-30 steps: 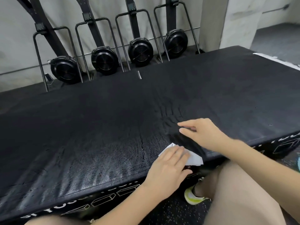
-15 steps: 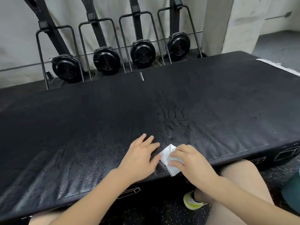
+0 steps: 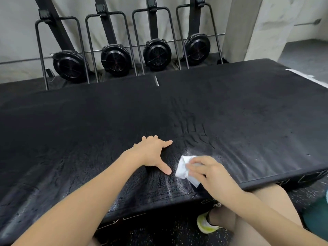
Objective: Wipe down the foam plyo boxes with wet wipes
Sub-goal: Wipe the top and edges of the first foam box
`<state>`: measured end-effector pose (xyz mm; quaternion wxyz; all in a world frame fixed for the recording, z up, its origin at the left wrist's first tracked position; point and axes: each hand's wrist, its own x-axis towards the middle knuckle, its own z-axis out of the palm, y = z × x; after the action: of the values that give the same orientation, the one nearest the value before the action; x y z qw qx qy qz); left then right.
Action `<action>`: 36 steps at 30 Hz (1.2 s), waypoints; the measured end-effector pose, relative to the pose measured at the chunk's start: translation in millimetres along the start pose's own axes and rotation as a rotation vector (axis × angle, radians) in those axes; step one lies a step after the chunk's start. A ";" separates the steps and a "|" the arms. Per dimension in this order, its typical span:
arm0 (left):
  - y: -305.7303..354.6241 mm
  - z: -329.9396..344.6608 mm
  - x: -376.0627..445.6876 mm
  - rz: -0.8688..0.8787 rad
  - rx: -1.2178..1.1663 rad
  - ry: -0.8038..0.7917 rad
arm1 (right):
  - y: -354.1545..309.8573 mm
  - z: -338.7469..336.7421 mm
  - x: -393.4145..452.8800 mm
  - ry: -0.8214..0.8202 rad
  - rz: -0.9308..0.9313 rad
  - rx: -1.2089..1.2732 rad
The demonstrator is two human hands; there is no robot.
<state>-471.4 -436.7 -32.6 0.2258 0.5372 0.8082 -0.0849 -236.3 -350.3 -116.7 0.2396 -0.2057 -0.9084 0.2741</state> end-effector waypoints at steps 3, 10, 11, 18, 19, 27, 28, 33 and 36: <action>2.0 -2.2 0.0 -0.005 0.027 0.000 | 12.5 -12.9 33.9 -0.004 0.047 -0.050; 3.4 2.0 3.1 -0.022 0.052 0.014 | 12.7 -22.6 18.4 -0.064 0.040 -0.046; 3.6 1.9 3.5 -0.023 0.049 0.016 | 10.1 -18.6 17.2 -0.083 0.028 -0.014; 6.2 -1.6 -1.7 -0.025 -0.005 0.003 | 20.5 -10.4 78.4 -0.113 -0.007 -0.071; 6.9 -1.5 -3.5 -0.023 -0.003 0.003 | 25.1 -14.9 86.4 -0.119 0.013 -0.102; 4.4 2.4 -1.1 -0.026 -0.027 0.001 | 16.7 -14.4 71.6 -0.156 0.035 0.008; 5.0 1.9 0.1 -0.028 -0.028 -0.007 | 14.4 -12.1 76.2 -0.179 0.024 0.048; 3.5 2.2 2.4 -0.018 -0.034 -0.013 | 22.9 -7.4 134.0 -0.215 -0.066 0.018; 3.6 2.4 1.1 -0.010 -0.023 -0.010 | 44.1 -14.9 159.9 -0.185 0.038 -0.065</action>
<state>-467.9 -435.3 -34.8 0.2356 0.5302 0.8106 -0.0794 -345.5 -229.8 -80.5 0.1427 -0.2044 -0.9309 0.2669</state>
